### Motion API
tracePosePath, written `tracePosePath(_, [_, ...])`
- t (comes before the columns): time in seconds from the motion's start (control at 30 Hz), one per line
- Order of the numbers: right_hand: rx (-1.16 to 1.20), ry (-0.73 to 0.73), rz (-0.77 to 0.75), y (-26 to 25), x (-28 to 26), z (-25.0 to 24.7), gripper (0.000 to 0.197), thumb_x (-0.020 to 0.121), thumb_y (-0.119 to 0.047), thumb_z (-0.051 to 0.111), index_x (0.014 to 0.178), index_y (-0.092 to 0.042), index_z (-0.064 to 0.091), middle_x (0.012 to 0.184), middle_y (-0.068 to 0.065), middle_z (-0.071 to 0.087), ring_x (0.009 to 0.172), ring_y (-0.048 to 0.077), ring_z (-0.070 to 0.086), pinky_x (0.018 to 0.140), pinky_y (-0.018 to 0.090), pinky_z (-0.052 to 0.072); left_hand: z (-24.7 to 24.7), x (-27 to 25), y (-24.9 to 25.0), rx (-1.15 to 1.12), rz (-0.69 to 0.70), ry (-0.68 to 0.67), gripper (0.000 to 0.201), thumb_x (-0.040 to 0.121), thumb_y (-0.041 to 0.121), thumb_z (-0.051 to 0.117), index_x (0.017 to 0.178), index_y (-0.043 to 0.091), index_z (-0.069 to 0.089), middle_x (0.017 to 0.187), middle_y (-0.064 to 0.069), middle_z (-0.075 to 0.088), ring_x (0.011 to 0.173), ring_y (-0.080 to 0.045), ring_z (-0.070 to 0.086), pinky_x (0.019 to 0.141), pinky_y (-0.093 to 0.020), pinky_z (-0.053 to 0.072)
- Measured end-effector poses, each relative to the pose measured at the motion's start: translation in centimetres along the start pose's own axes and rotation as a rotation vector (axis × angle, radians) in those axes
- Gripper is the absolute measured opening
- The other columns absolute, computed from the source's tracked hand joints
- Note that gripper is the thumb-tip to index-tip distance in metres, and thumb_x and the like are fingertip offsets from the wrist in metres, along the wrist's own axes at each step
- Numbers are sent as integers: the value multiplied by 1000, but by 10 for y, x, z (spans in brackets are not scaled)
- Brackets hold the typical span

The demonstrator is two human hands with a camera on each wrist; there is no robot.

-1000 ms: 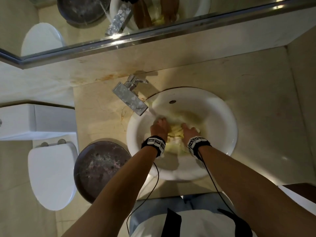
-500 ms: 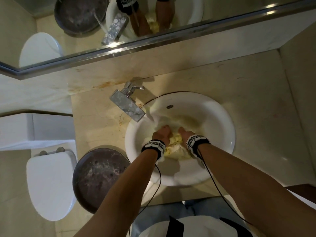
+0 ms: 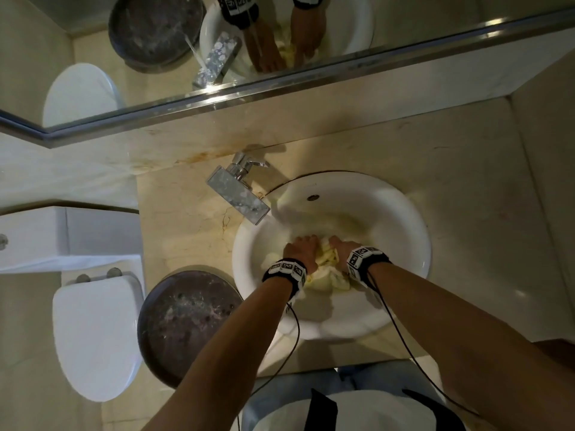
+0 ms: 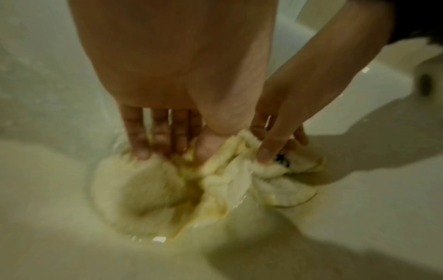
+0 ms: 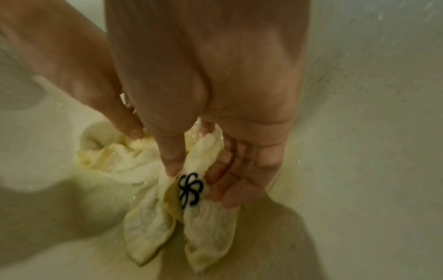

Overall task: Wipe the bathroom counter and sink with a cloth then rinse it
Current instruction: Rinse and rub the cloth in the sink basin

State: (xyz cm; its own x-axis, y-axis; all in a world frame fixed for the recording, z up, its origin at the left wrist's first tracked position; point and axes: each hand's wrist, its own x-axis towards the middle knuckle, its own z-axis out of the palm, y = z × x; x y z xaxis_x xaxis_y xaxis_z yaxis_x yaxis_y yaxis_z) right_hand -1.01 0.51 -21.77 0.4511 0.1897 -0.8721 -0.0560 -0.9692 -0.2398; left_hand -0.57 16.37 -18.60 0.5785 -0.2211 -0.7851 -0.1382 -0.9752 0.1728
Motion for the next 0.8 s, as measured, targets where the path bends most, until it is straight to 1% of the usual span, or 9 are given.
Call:
tracePosePath(0.07, [-5, 16, -22, -4, 2, -8, 71, 85, -20, 73, 147, -19, 38, 139, 12, 56, 119, 35, 60, 97, 45, 52, 7, -5, 8, -2, -95, -6, 61, 84, 17, 62, 139, 16, 36, 139, -10, 44, 125, -32, 45, 97, -43, 45])
tracePosePath(0.13, [25, 27, -37, -14, 5, -18, 41, 88, -32, 66, 124, -15, 60, 130, 11, 63, 107, 31, 64, 90, 38, 54, 13, -10, 13, -97, -212, 10, 66, 84, 20, 64, 141, 14, 32, 141, -14, 40, 127, -33, 42, 98, -43, 45])
tracePosePath(0.17, [34, 30, -47, -17, 6, -20, 36, 87, -37, 64, 115, -13, 64, 122, 11, 66, 100, 29, 65, 85, 36, 54, 15, -10, 16, -153, -238, 5, 69, 83, 21, 65, 142, 11, 30, 141, -16, 38, 128, -34, 40, 98, -43, 46])
tracePosePath(0.3, [81, 36, -27, -14, 12, -12, 49, 85, -44, 61, 128, -21, 52, 118, 8, 49, 97, 31, 58, 86, 38, 52, 16, -8, 22, -288, -168, -23, 77, 84, 21, 65, 148, 9, 24, 149, -14, 24, 139, -33, 27, 106, -41, 42])
tracePosePath(0.4, [49, -15, -34, 1, 28, -3, 58, 76, -44, 60, 130, -35, 40, 132, 10, 42, 106, 35, 57, 91, 45, 54, 14, -12, 12, -230, -61, -97, 86, 86, 17, 63, 156, 18, 13, 158, -7, 9, 149, -31, 12, 114, -44, 34])
tracePosePath(0.47, [32, -23, -60, 2, 27, -8, 57, 80, -36, 63, 132, -34, 39, 132, 12, 43, 105, 36, 58, 90, 45, 55, 13, -16, -3, -146, 5, -146, 90, 88, 16, 60, 158, 29, 5, 165, -1, -1, 152, -27, 6, 117, -43, 28])
tracePosePath(0.57, [-3, 86, -116, -7, 8, -14, 67, 88, -23, 62, 147, -28, 32, 140, 17, 40, 113, 39, 57, 90, 42, 54, 14, -18, -17, -50, 58, -185, 89, 89, 15, 57, 157, 39, 4, 166, 0, -1, 152, -25, 9, 116, -42, 29])
tracePosePath(0.67, [-68, 94, -165, -13, 6, -7, 82, 88, -26, 67, 155, -36, 22, 148, 15, 29, 130, 43, 42, 102, 47, 48, 15, -11, -20, -30, 57, -255, 89, 90, 18, 56, 155, 44, 1, 166, 3, -4, 152, -25, 9, 116, -43, 31])
tracePosePath(0.8, [-166, 57, -156, -14, 6, -5, 88, 87, -32, 70, 157, -35, 16, 149, 14, 23, 138, 42, 28, 106, 50, 43, 16, -2, -20, 40, 42, -288, 97, 88, 25, 60, 155, 40, -8, 163, 6, -23, 151, -22, -13, 122, -47, 8])
